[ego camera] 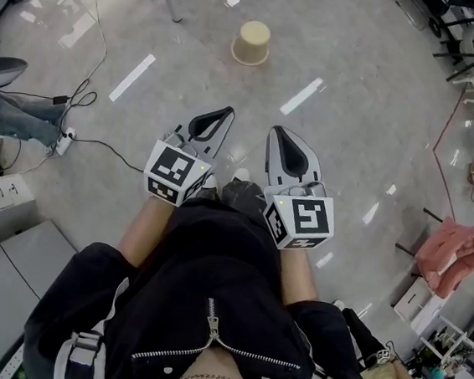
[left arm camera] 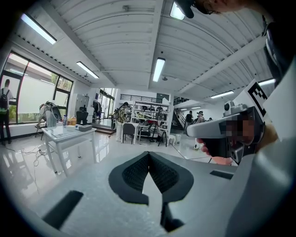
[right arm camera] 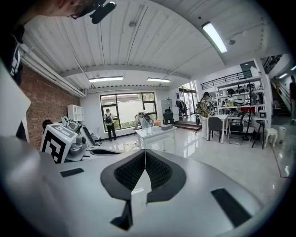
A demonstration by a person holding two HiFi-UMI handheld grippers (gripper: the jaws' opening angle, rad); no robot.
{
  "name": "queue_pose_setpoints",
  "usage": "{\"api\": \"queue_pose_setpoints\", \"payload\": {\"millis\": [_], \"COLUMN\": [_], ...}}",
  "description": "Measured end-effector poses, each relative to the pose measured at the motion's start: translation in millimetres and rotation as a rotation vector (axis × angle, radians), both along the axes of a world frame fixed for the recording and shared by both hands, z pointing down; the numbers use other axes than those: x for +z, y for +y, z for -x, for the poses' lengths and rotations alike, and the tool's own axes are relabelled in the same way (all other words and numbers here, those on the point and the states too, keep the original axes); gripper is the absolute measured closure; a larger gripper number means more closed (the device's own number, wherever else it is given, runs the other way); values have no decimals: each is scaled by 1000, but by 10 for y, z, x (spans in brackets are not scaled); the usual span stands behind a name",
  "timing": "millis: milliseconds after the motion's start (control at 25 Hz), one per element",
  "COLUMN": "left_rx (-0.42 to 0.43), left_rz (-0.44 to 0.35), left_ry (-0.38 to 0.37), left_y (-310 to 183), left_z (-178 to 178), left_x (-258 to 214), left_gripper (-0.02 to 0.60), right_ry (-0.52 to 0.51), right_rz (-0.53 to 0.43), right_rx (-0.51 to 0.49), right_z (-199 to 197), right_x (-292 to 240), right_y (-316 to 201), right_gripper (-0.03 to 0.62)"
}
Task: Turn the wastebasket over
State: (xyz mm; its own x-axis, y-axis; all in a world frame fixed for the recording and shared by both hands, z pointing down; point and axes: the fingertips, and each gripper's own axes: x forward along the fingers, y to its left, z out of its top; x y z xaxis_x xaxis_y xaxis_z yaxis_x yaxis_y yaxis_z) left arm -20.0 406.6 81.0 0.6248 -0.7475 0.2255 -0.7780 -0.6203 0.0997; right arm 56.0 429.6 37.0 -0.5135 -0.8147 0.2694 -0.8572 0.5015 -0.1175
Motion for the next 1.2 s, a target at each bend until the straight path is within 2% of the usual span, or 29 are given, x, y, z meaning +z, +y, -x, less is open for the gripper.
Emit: {"api": "queue_pose_setpoints", "payload": {"millis": [520, 1200], "left_rx": [-36, -76], "left_rz": [22, 31], "left_ry": [-71, -112], "left_y": [-517, -763], "left_z": [-502, -883], "left_x": [-77, -50], "left_gripper": [577, 577], "right_ry": [-53, -106], "right_rz": [29, 61], "right_rx": [-75, -104], "right_z": [-453, -946], "right_x": [3, 152], "right_y": [-635, -889], "right_gripper": [583, 583]}}
